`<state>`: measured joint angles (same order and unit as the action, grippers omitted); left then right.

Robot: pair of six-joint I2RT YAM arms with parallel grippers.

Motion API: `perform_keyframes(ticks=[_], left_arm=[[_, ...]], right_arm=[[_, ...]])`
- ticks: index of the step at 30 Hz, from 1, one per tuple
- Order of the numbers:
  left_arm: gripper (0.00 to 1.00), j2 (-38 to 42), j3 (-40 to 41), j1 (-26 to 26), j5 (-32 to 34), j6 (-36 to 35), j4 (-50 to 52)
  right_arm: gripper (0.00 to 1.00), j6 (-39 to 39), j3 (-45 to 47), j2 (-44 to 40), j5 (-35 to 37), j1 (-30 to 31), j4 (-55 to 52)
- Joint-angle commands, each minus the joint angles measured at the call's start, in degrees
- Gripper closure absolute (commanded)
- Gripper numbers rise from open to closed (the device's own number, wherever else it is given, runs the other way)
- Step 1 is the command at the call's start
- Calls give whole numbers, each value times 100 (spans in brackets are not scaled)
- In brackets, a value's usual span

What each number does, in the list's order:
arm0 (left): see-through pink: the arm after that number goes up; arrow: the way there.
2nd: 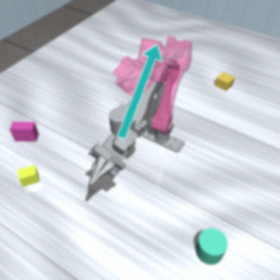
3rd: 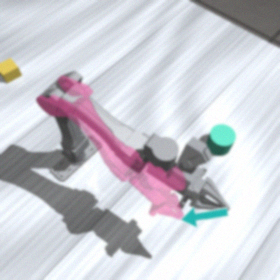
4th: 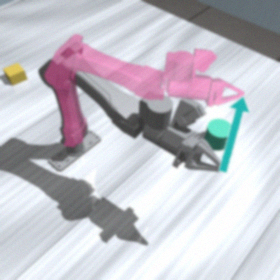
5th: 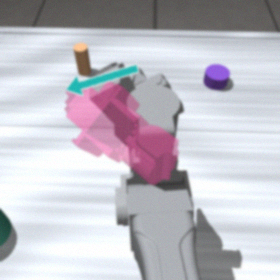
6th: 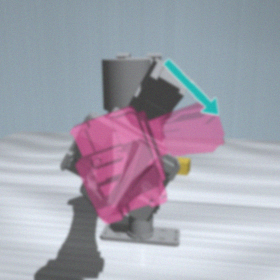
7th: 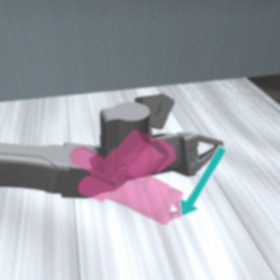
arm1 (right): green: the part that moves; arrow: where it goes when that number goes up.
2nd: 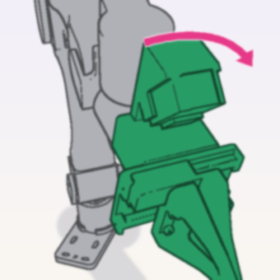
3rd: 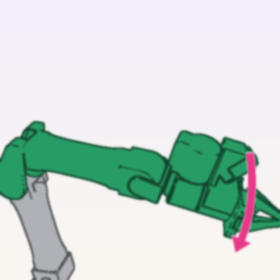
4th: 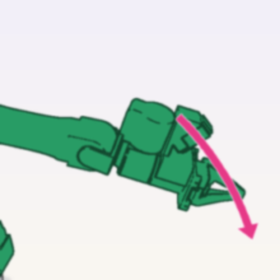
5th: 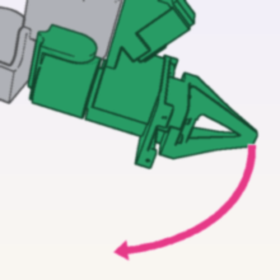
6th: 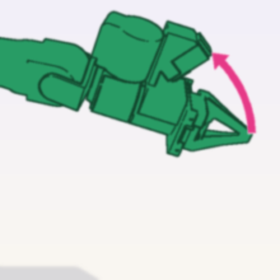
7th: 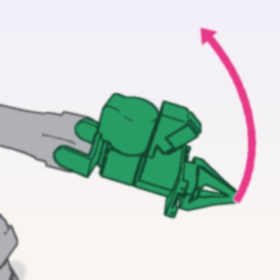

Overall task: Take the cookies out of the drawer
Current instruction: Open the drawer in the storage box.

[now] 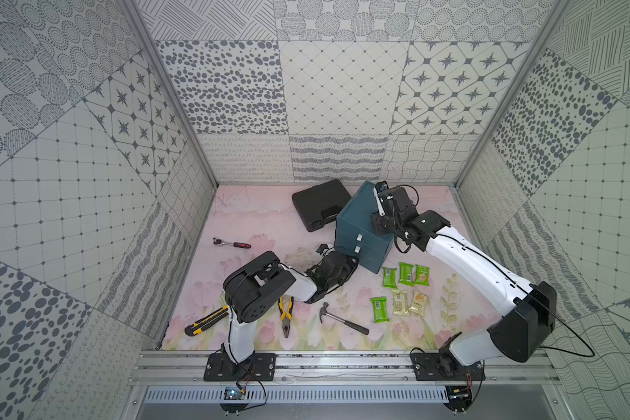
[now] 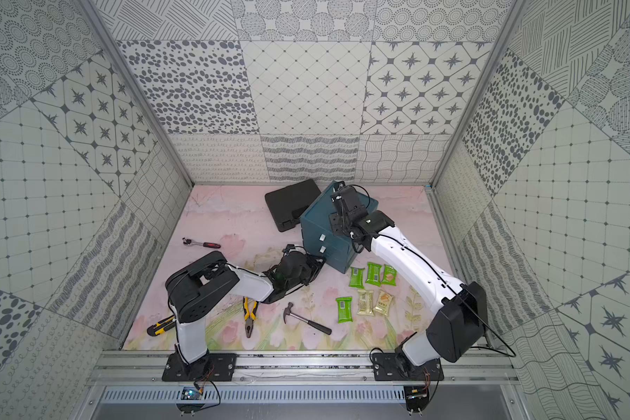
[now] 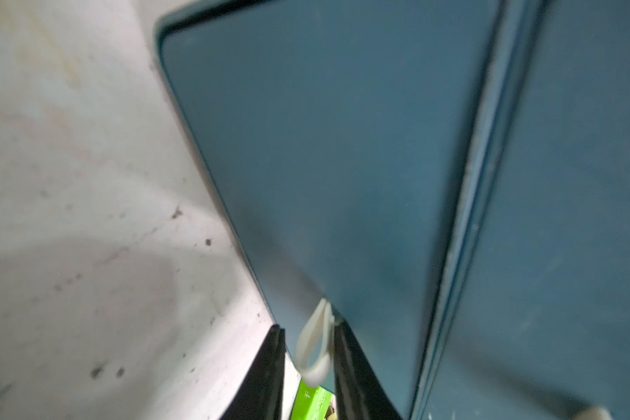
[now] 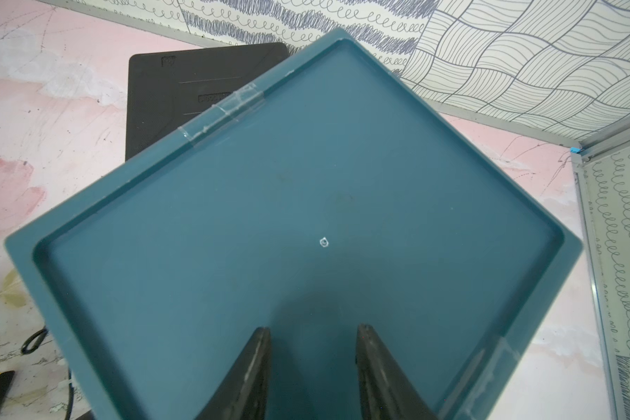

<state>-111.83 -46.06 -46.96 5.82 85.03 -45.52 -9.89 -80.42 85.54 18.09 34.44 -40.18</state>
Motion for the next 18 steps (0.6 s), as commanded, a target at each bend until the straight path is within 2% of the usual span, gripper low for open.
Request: perform_keyframes(ticks=[1, 5, 11, 15, 18], left_arm=[[75, -58, -93, 64, -22, -151, -284], [80, -125, -88, 85, -38, -163, -330], [95, -75, -5, 85, -22, -171, -362], [100, 92, 165, 64, 38, -170, -308], [100, 258, 387, 21, 142, -121, -290]], right_arm=[[58, 11, 229, 340, -174, 36, -842], [59, 12, 238, 352, -174, 33, -850], [59, 12, 238, 384, -165, 37, -869], [59, 20, 213, 432, -157, 37, -866], [59, 31, 211, 446, -143, 34, -865]])
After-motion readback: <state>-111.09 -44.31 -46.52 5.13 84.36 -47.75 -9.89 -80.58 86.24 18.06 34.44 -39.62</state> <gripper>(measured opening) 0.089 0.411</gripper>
